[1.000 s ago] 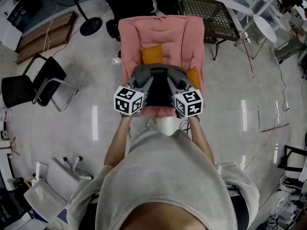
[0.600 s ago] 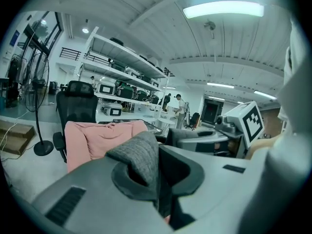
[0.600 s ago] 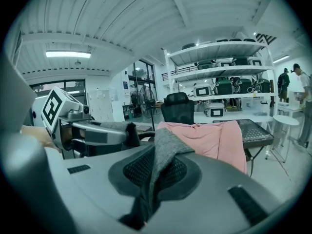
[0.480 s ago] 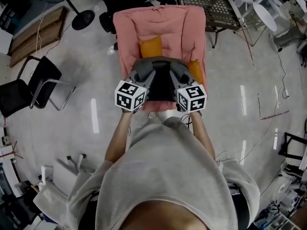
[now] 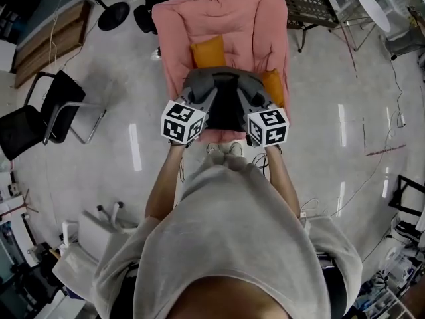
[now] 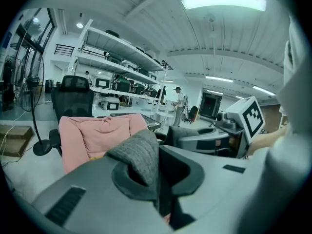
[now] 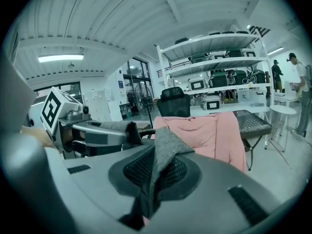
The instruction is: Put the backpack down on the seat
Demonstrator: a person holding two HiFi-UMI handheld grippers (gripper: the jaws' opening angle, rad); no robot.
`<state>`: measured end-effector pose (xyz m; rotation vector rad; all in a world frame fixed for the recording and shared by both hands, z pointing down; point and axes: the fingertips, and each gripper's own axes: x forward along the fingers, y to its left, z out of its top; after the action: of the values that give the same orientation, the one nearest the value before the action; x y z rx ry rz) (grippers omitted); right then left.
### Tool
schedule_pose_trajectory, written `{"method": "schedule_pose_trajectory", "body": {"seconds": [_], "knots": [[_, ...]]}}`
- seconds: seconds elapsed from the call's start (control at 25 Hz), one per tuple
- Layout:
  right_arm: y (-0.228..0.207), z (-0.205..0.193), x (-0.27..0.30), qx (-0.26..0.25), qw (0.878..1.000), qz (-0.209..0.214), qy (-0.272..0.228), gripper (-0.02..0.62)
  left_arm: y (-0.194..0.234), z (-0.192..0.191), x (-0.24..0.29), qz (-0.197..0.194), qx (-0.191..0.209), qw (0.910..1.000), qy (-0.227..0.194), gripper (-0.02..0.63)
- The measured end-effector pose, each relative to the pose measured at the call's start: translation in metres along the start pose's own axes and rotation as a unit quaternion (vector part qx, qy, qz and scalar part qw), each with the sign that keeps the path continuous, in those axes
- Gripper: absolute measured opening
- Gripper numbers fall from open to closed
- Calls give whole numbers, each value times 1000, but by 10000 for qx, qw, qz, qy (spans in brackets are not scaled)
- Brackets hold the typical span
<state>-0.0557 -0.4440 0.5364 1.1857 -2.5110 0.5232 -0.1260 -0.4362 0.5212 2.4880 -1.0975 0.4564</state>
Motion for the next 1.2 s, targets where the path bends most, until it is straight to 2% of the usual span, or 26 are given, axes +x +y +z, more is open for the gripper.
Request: {"method": "schedule_pose_trajectory", "body": {"seconds": [0.32, 1.2], "knots": [[-19, -12, 17, 132, 9997, 35, 221, 28, 11, -11, 27, -37, -95, 9997, 231, 31], [-97, -36, 124, 231, 9971, 47, 722, 28, 88, -41, 122, -211, -420, 9962, 734, 31]]}}
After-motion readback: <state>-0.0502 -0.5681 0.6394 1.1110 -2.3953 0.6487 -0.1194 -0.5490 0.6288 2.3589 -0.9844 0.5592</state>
